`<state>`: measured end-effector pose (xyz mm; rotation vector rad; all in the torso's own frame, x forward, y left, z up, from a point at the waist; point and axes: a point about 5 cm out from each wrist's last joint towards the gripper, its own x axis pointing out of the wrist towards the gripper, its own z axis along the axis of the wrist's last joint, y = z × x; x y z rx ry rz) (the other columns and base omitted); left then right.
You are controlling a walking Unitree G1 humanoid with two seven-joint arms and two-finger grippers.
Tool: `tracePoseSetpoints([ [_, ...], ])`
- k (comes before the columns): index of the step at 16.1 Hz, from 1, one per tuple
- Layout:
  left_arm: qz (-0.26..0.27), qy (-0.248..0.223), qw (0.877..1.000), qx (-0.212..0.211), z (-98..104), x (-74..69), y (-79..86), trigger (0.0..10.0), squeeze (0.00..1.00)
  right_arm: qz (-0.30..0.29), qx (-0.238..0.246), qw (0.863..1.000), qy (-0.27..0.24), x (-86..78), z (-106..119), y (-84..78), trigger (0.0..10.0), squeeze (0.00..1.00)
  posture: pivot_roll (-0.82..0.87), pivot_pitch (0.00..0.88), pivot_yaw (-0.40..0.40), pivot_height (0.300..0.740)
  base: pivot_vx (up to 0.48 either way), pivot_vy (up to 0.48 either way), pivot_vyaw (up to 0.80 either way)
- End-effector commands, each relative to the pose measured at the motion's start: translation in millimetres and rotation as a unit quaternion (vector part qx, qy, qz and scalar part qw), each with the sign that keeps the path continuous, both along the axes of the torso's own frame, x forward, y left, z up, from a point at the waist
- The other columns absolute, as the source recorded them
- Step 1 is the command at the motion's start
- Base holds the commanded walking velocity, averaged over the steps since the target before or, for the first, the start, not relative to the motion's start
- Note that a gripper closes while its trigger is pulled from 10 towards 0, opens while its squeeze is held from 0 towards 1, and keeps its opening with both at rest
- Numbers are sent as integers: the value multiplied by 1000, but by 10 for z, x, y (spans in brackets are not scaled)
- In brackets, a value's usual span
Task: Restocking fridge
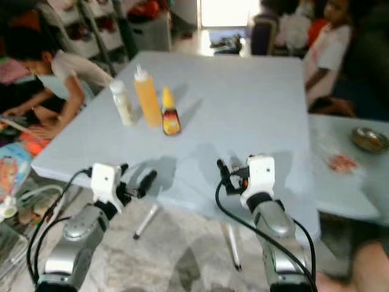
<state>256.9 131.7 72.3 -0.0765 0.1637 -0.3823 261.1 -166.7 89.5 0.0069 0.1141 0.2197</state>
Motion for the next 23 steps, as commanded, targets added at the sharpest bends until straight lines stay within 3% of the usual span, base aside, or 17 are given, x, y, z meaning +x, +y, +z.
tracePoseSetpoints([
  [1,8,-4,1000,10,23,10,91,10000,0,12,11,1000,-8,22,47,97,10000,0,-85,0,35,740,0,458,0],
  [4,15,-22,999,20,68,26,82,10000,0,7,8,1000,-17,28,67,84,10000,0,-85,0,35,740,0,0,0],
  [6,40,-37,998,23,117,85,157,10000,0,-28,-12,998,-52,47,164,27,10000,0,-90,0,41,740,0,0,0],
  [9,80,-62,994,30,183,220,307,10000,0,-63,-21,996,-59,82,174,-68,10000,0,-98,0,48,740,0,0,0],
  [13,77,-72,994,30,168,213,233,10000,0,-114,-44,989,-82,127,239,-178,10000,0,-108,0,56,740,0,0,0],
  [19,69,-74,995,12,149,233,174,10000,0,-107,-45,990,-78,63,187,-126,10000,0,-120,0,51,740,0,0,0],
  [23,62,-75,995,12,135,244,151,10000,0,-111,-44,989,-83,97,201,-132,10000,0,-119,0,55,740,0,386,0],
])
